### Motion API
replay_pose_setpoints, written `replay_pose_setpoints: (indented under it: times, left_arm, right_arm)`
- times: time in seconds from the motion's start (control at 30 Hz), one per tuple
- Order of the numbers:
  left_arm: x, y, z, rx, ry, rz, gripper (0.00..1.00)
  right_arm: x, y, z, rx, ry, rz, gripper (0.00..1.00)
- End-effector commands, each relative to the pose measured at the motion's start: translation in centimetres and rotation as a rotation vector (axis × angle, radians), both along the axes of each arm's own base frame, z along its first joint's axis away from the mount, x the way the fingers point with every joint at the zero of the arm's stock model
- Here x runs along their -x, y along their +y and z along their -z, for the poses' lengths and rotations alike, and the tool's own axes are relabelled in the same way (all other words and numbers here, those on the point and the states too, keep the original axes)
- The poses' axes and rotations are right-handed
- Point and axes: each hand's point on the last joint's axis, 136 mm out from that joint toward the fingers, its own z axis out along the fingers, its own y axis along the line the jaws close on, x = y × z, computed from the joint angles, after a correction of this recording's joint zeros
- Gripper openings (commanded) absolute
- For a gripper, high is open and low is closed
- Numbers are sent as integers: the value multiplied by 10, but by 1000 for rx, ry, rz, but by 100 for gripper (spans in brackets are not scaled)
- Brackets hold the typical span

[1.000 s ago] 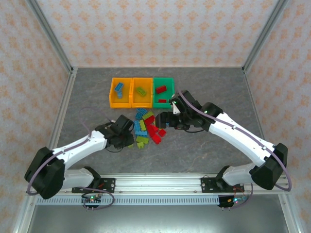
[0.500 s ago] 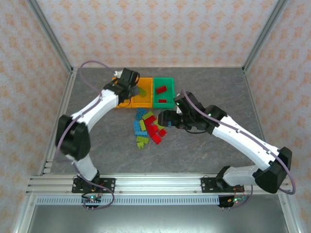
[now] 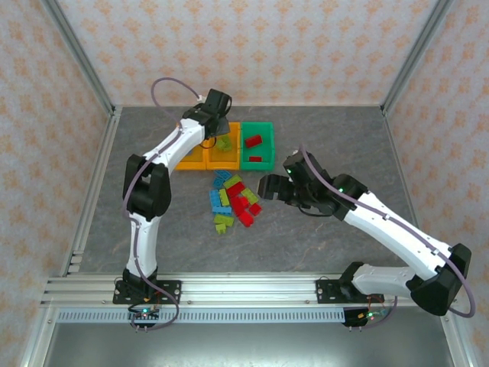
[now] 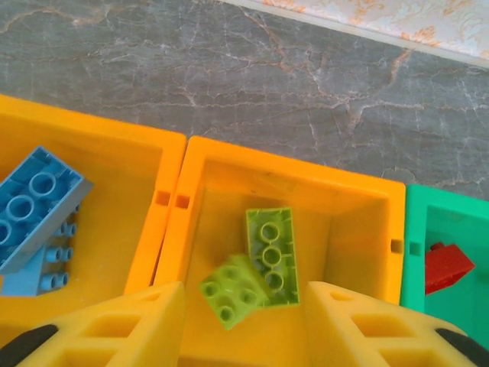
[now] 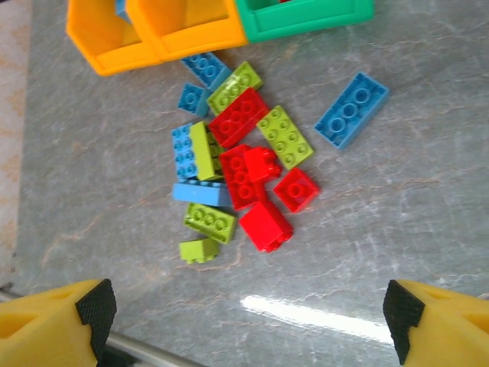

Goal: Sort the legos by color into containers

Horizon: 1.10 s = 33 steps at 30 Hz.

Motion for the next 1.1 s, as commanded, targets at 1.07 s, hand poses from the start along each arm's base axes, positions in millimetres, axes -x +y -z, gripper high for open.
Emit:
replay_pose_setpoints:
  times: [1.07]
  left_arm:
    - [303,-54,105,55,399,289,70]
  right_arm:
    - [-19,22,57,60,119,39,93]
